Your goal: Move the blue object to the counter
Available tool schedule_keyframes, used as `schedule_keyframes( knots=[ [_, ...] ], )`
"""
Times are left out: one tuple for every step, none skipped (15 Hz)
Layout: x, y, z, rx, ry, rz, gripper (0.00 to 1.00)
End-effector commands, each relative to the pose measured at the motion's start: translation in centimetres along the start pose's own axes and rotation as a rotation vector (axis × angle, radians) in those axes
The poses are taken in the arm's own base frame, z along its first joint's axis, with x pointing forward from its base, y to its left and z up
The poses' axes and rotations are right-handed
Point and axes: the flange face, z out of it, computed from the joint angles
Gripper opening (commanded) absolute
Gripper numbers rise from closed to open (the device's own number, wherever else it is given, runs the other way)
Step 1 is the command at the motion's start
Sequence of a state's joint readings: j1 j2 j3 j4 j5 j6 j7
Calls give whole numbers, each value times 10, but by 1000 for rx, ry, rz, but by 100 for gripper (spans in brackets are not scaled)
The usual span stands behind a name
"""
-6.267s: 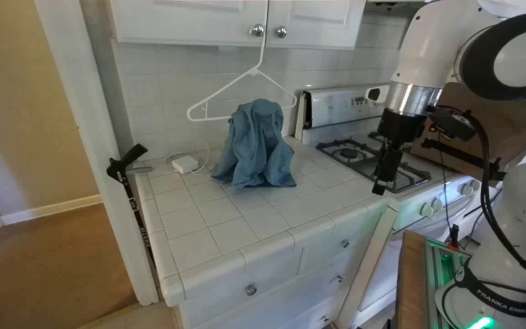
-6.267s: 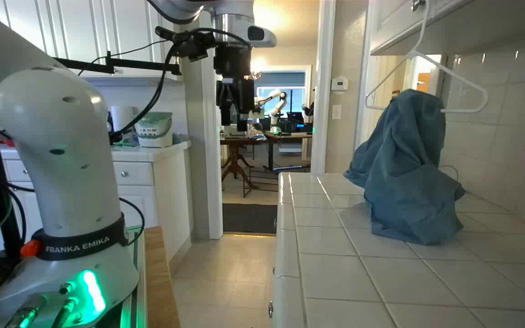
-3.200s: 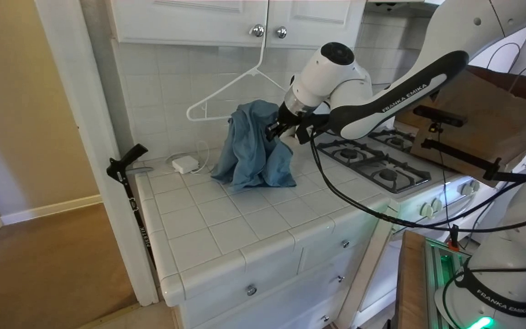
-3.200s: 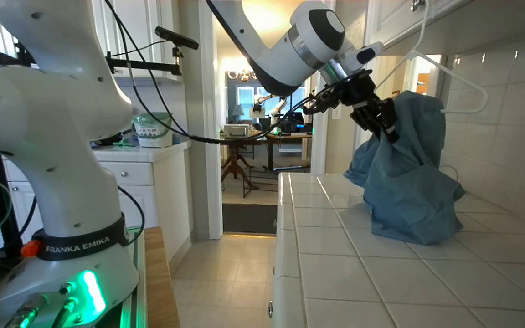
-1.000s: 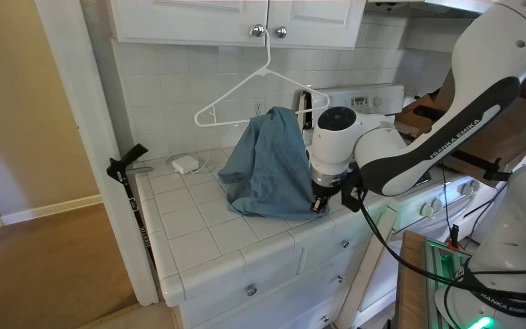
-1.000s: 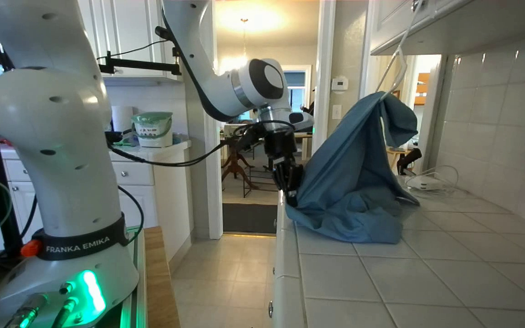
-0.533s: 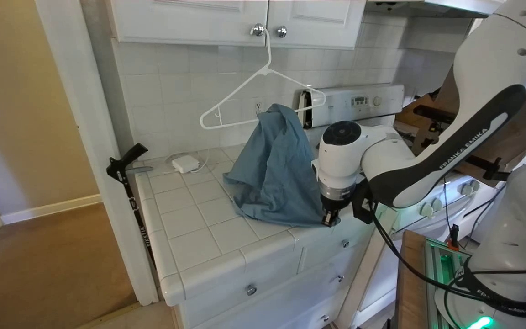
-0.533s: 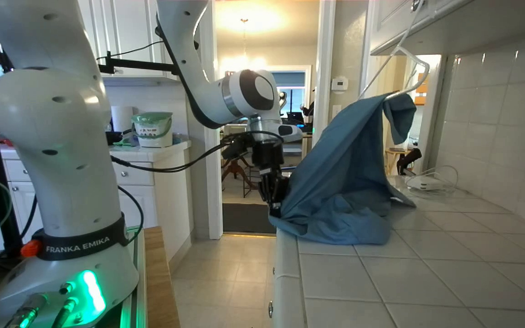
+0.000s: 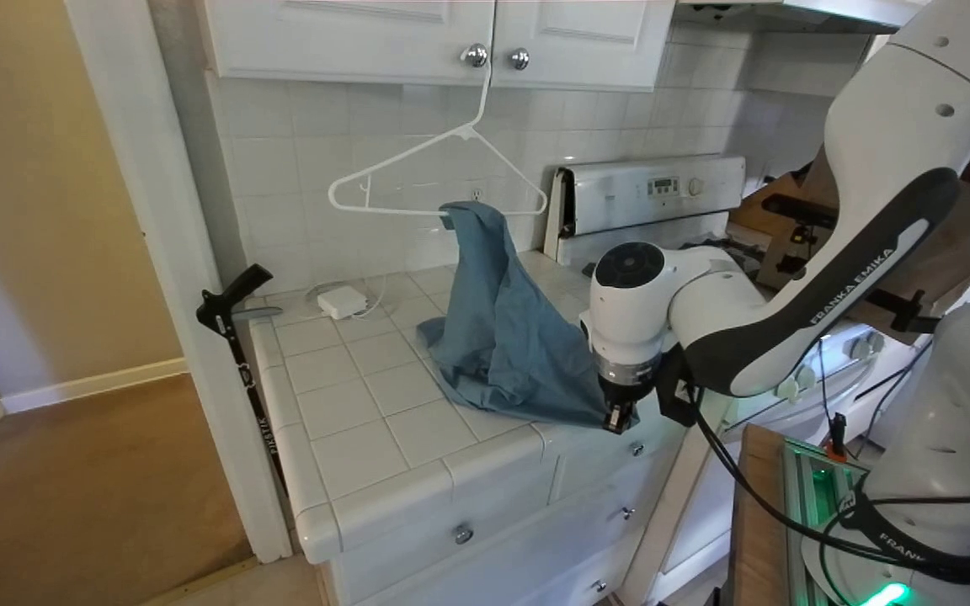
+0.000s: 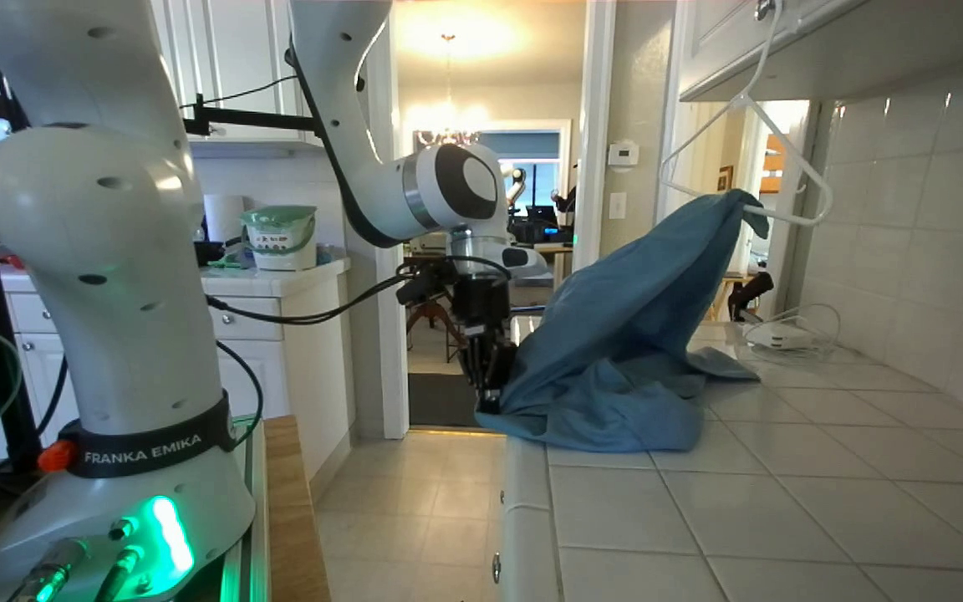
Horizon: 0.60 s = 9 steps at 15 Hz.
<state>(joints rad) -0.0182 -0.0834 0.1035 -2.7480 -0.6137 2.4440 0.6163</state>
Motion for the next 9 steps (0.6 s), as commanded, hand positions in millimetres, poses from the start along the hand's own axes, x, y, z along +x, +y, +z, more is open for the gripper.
schedule_keyframes(
  knots=[
    [-2, -2, 7, 13, -34, -2, 1],
    [-1, 0, 7, 13, -33, 6, 1],
    [-1, 4, 8, 22, -38, 15, 1],
    [-1, 5, 9, 45, -60, 13, 1],
    [-2, 3, 11, 50, -68, 4, 1],
    [-3, 0, 14, 57, -83, -10, 1],
    [-4, -2, 16, 66, -98, -15, 1],
    [-5, -4, 18, 83, -116, -23, 1],
    [-6, -6, 19, 96, -130, -28, 1]
  ],
)
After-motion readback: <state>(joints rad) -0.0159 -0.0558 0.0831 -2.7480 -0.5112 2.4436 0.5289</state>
